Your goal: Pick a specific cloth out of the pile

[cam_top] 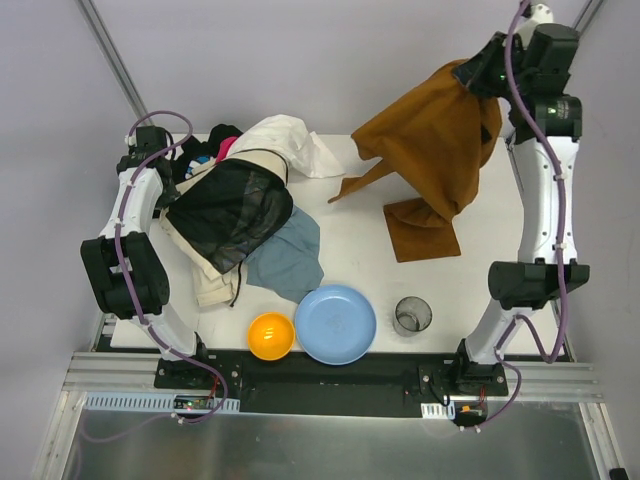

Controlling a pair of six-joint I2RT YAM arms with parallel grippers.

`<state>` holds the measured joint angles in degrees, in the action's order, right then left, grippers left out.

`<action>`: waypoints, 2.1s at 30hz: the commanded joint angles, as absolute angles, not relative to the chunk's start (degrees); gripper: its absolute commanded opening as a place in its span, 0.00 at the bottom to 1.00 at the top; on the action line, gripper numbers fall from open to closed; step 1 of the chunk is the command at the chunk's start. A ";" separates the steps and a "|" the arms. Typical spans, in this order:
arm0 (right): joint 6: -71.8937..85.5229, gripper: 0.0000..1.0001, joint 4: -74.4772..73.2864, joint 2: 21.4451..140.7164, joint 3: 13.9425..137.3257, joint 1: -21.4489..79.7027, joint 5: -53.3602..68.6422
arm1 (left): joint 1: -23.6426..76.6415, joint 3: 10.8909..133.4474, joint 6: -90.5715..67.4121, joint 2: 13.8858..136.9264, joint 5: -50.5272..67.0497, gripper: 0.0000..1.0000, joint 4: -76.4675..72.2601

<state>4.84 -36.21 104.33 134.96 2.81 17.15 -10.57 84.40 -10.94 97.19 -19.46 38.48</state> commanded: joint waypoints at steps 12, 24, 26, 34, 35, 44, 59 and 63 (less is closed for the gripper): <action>4.22 0.01 -28.39 94.22 134.05 -13.18 15.56 | -11.16 84.02 -11.07 96.24 -17.93 0.00 39.82; 5.71 0.00 -20.13 92.11 104.26 -13.45 13.89 | -10.90 86.75 -12.83 93.43 -8.36 0.02 39.81; 6.06 0.00 -19.51 92.63 98.37 -13.45 12.93 | -10.81 87.01 -12.92 92.20 -6.34 0.05 39.46; 8.26 0.00 -21.52 99.39 88.60 -13.18 12.31 | -10.72 87.71 -13.89 85.61 -0.09 0.29 38.24; 8.26 0.00 -22.40 100.71 88.25 -13.01 11.96 | -10.72 87.71 -13.97 84.82 1.65 0.34 38.15; 7.21 0.01 -29.35 110.82 86.22 -9.59 7.04 | -10.20 85.79 -14.85 76.21 15.45 0.97 33.14; 2.90 0.73 -35.94 104.43 91.75 -6.16 3.35 | -10.11 81.22 -18.63 69.87 34.97 0.99 23.12; 1.93 0.91 -37.26 98.71 91.50 -5.01 2.02 | -10.11 78.58 -18.63 69.08 38.31 0.99 21.36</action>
